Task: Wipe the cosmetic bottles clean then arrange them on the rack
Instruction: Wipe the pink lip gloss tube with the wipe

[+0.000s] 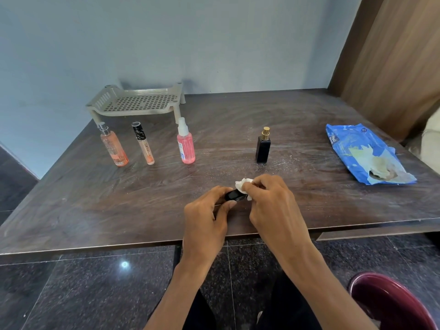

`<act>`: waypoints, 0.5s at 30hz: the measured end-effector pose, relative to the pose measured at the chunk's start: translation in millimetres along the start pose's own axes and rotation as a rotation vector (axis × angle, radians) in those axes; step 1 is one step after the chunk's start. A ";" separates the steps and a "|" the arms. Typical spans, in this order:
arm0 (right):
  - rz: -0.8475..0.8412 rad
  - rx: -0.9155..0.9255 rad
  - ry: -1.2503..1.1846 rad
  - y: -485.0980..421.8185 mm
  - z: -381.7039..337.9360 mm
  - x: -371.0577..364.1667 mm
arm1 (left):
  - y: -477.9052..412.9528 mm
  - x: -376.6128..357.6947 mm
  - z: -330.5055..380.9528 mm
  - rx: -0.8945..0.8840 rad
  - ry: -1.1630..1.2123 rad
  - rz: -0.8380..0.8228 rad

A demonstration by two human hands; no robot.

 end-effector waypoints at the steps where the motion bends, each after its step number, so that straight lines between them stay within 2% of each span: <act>1: 0.005 0.008 0.000 1.9 -0.1 1.6 | 0.0 -0.1 -0.1 0.009 0.004 -0.003; 7: -0.032 0.020 -0.043 20.3 3.5 -11.5 | -0.1 1.3 3.9 -0.037 -0.027 0.016; 15: 0.254 -0.127 -0.116 19.5 18.5 16.7 | -0.5 0.6 3.4 -0.036 -0.045 0.036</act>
Point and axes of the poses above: each hand's wrist, its own y-axis away from the middle knuckle, its own x-axis out of the back of the hand, z = x × y, the point moved 6 cm from there along -y, towards the middle knuckle, and after that the axes turned 9 degrees about x, right-handed, at the moved point
